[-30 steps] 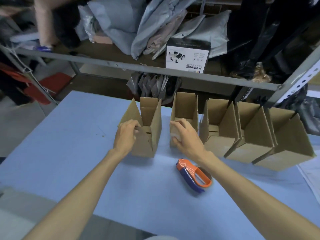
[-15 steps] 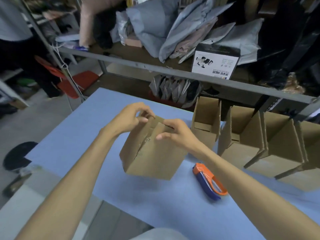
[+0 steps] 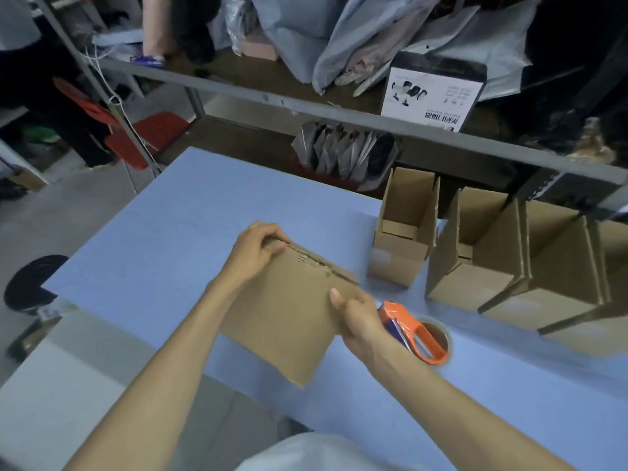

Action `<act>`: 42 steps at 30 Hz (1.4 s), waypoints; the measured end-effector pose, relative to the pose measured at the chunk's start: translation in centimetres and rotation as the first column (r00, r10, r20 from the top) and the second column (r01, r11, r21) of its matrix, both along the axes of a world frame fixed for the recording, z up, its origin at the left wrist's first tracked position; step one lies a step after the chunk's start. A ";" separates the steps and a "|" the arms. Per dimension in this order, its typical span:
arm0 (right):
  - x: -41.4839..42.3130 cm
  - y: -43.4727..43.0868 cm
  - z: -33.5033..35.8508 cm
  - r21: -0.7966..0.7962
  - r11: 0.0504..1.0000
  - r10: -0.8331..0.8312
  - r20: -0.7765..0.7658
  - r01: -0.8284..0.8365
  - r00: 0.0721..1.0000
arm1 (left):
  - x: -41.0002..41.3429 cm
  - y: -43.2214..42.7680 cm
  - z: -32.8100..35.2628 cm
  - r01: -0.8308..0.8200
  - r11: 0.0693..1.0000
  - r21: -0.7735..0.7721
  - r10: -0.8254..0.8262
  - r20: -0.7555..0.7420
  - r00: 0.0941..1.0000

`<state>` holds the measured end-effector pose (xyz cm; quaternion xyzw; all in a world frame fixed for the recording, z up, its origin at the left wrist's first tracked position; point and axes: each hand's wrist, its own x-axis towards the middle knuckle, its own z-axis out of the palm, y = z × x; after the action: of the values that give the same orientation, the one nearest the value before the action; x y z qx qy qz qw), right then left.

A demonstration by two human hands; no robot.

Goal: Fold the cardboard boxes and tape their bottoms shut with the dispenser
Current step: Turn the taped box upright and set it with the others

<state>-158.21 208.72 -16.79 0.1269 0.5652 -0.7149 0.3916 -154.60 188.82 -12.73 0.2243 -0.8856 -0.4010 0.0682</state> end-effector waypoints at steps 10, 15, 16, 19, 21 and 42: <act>0.0 5.1 -1.0 0.026 0.932 0.351 0.193 -0.362 0.916 | -9.1 1.1 -2.8 0.485 0.874 -0.036 -0.461 0.259 0.849; 1.7 7.3 -2.0 0.056 0.781 0.554 0.397 -0.622 0.732 | -10.7 3.7 -4.0 0.640 0.769 0.001 -0.596 0.363 0.716; 1.8 7.9 -2.1 0.129 0.704 0.619 0.371 -0.698 0.692 | -10.5 4.2 -4.4 0.654 0.757 0.018 -0.609 0.382 0.695; 1.0 9.5 -2.3 0.405 0.639 0.641 0.190 -0.654 0.743 | -9.3 5.6 -5.9 0.684 0.727 0.060 -0.639 0.422 0.643; 0.1 9.8 -2.6 0.567 0.682 0.576 -0.025 -0.463 0.817 | -8.1 6.3 -7.0 0.668 0.740 0.080 -0.636 0.410 0.655; 5.0 5.2 -7.0 0.550 0.835 0.270 -0.386 -0.015 0.882 | -1.0 10.6 -10.3 0.125 0.962 -0.242 -0.129 -0.004 0.992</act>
<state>-153.21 213.95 -23.80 0.0184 0.8233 -0.5076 0.2535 -155.56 199.45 -23.06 0.1531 -0.9395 -0.2963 0.0777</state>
